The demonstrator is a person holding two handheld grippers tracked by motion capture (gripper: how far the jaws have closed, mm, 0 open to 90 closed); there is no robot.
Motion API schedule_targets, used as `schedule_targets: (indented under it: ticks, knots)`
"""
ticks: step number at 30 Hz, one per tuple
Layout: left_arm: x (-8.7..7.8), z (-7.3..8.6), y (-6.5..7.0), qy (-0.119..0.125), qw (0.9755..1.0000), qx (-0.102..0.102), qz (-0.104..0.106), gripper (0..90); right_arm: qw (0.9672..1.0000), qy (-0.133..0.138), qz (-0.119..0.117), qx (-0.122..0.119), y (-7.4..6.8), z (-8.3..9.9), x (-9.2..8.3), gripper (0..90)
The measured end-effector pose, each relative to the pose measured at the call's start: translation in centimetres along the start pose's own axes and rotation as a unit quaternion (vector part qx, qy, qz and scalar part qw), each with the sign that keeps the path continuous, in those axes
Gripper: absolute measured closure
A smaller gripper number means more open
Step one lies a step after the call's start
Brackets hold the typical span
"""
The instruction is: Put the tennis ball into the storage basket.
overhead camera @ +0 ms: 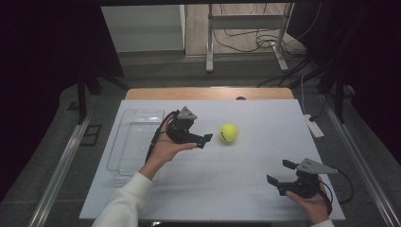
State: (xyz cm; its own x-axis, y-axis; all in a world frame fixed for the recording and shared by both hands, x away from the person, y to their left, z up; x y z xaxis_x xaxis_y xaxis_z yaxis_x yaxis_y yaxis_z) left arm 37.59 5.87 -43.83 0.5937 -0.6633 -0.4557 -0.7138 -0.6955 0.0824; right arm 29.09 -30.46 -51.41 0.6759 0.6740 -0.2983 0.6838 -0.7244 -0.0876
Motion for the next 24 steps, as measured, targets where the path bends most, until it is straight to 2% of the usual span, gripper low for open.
schedule_targets:
  ticks: [10,24]
  knots:
    - [1.0,-0.1,-0.2,-0.006,1.0,-0.006,-0.001,7.9,1.0,0.0,0.001,0.0,0.0,0.0,0.0,8.5]
    - [2.4,-0.6,-0.2,-0.015,0.9999,-0.005,0.001,7.7,1.0,-0.001,0.001,-0.001,0.1,0.1,0.0,8.6]
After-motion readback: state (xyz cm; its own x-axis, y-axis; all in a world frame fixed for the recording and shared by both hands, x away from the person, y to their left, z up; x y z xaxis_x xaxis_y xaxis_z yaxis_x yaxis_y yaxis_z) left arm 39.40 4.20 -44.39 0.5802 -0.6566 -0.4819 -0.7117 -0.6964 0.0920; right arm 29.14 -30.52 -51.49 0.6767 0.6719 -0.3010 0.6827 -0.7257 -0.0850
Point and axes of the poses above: each handheld gripper's, and its own axes: x roughly forward along the jaws, z roughly out of its underside, y roughly to its right, the point moved 3 cm from there along x, roughly forward along the jaws, and after that the axes turned 11 degrees about y, right-handed, at the moved point
